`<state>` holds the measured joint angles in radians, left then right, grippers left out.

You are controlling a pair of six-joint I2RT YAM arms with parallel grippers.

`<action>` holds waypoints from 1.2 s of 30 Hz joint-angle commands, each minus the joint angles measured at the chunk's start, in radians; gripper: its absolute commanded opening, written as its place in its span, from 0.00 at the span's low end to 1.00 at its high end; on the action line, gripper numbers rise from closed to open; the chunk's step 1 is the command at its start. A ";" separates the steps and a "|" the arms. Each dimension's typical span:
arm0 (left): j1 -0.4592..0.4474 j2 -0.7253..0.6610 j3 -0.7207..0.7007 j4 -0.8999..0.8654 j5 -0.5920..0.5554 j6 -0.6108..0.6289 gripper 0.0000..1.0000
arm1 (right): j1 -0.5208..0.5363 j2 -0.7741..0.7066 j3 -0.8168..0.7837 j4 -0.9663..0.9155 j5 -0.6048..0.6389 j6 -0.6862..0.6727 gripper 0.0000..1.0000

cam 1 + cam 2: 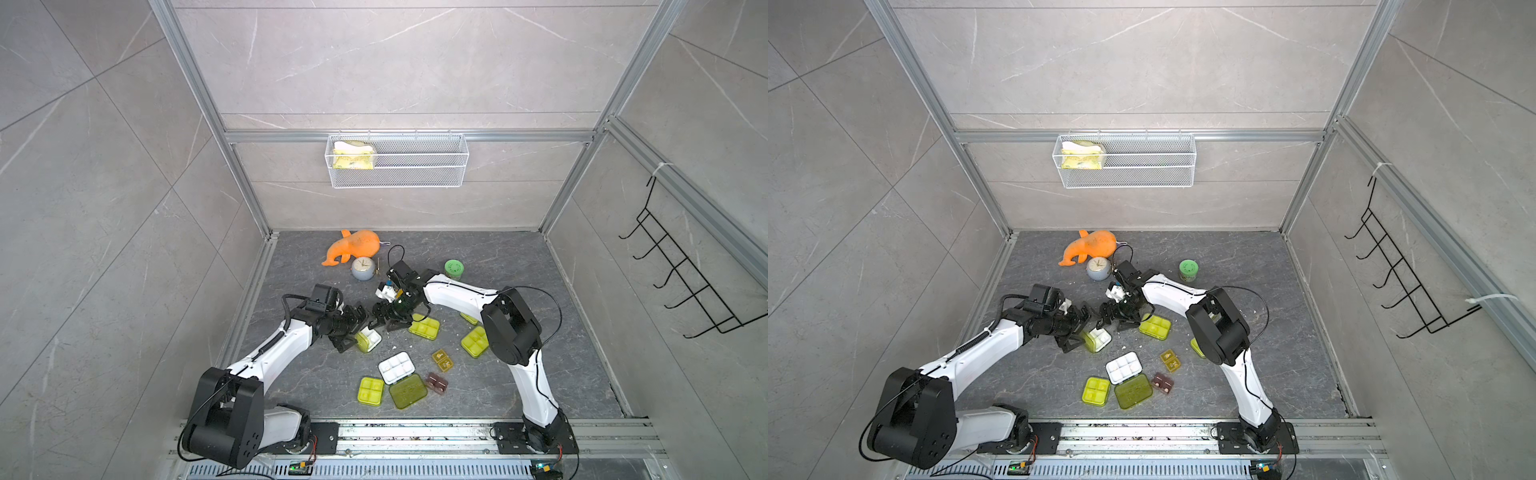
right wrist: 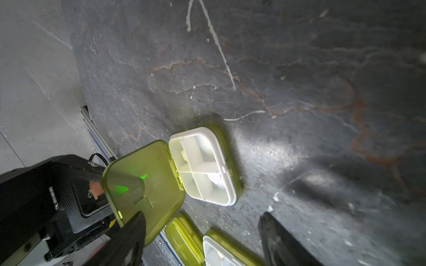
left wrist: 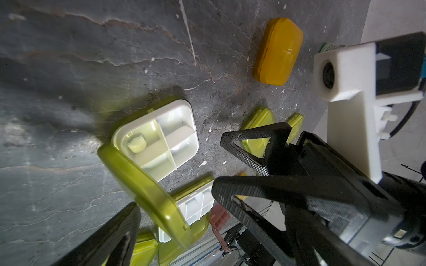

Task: Close pillboxes
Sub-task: Close the lid on the pillbox.

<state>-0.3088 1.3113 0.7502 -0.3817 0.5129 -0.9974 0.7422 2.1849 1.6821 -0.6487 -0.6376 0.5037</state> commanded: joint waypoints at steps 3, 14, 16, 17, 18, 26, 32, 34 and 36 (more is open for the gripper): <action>0.004 0.040 0.085 0.085 0.030 0.024 0.99 | 0.030 -0.072 -0.034 -0.009 -0.031 -0.016 0.79; 0.004 0.040 0.119 0.090 0.046 0.034 1.00 | 0.017 -0.103 -0.073 -0.008 -0.016 -0.016 0.79; 0.004 0.024 0.114 0.088 0.043 0.032 0.99 | 0.017 -0.103 -0.067 -0.011 -0.018 -0.017 0.79; 0.004 0.016 0.110 0.087 0.043 0.029 0.99 | 0.016 -0.103 -0.064 -0.011 -0.017 -0.018 0.79; 0.004 0.009 0.109 0.084 0.044 0.028 1.00 | 0.016 -0.103 -0.063 -0.011 -0.017 -0.019 0.79; 0.004 -0.082 0.085 0.045 0.023 0.009 1.00 | 0.014 -0.102 -0.059 -0.022 -0.023 -0.042 0.79; 0.004 -0.178 0.045 0.002 -0.007 -0.008 0.99 | 0.013 -0.087 -0.041 -0.047 -0.031 -0.060 0.80; 0.004 -0.219 0.018 -0.007 -0.018 -0.022 1.00 | 0.015 -0.080 -0.026 -0.055 -0.031 -0.066 0.79; 0.004 -0.257 -0.008 -0.025 -0.034 -0.032 0.99 | 0.013 -0.073 -0.009 -0.061 -0.034 -0.069 0.80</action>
<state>-0.3069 1.1019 0.7742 -0.3950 0.5007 -1.0000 0.7525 2.1036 1.6360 -0.6697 -0.6552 0.4671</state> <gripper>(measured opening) 0.994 0.795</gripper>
